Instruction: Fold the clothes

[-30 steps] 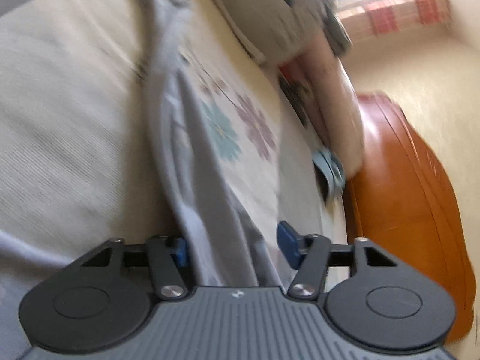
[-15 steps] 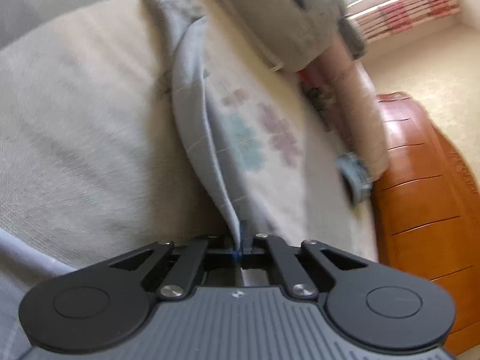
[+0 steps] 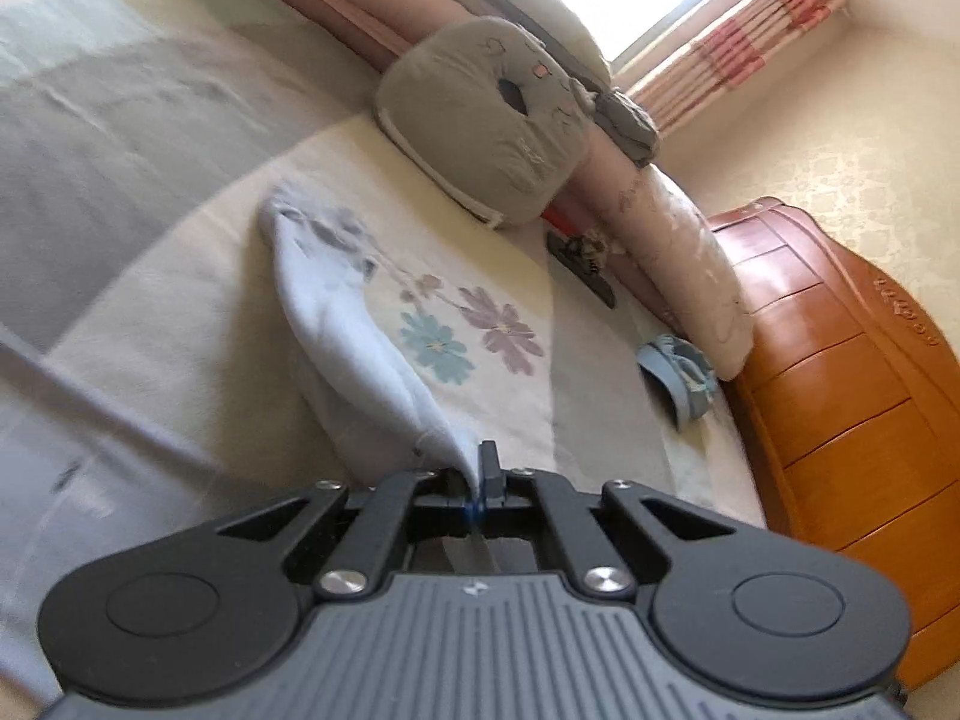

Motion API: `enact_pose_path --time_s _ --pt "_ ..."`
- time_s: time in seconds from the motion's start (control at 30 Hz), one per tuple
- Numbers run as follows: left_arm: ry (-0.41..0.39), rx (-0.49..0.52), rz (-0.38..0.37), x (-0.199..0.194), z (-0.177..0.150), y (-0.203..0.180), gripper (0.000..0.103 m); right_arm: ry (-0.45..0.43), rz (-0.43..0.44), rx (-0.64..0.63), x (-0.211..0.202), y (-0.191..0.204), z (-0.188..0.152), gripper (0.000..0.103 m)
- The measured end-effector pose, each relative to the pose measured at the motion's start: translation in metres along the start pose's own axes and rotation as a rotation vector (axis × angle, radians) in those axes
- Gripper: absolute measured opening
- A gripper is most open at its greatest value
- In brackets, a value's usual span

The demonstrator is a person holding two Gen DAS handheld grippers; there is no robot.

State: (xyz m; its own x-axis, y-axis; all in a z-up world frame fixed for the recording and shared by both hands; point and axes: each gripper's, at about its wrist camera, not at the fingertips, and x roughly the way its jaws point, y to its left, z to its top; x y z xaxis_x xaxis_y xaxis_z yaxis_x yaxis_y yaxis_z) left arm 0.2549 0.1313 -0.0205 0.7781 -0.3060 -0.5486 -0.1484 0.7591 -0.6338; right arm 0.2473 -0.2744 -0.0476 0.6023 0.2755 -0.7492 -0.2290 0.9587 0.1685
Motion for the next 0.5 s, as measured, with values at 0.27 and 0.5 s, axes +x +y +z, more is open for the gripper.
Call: enact_pose_path --time_s 0.27,0.5 --pt "0.008 0.002 0.092 -0.037 -0.026 0.007 0.000 0.036 0.024 -0.040 0.000 -0.007 0.000 0.102" --pt "0.066 -0.046 0.180 -0.031 -0.046 0.038 0.000 0.046 0.028 -0.062 0.001 -0.008 -0.001 0.100"
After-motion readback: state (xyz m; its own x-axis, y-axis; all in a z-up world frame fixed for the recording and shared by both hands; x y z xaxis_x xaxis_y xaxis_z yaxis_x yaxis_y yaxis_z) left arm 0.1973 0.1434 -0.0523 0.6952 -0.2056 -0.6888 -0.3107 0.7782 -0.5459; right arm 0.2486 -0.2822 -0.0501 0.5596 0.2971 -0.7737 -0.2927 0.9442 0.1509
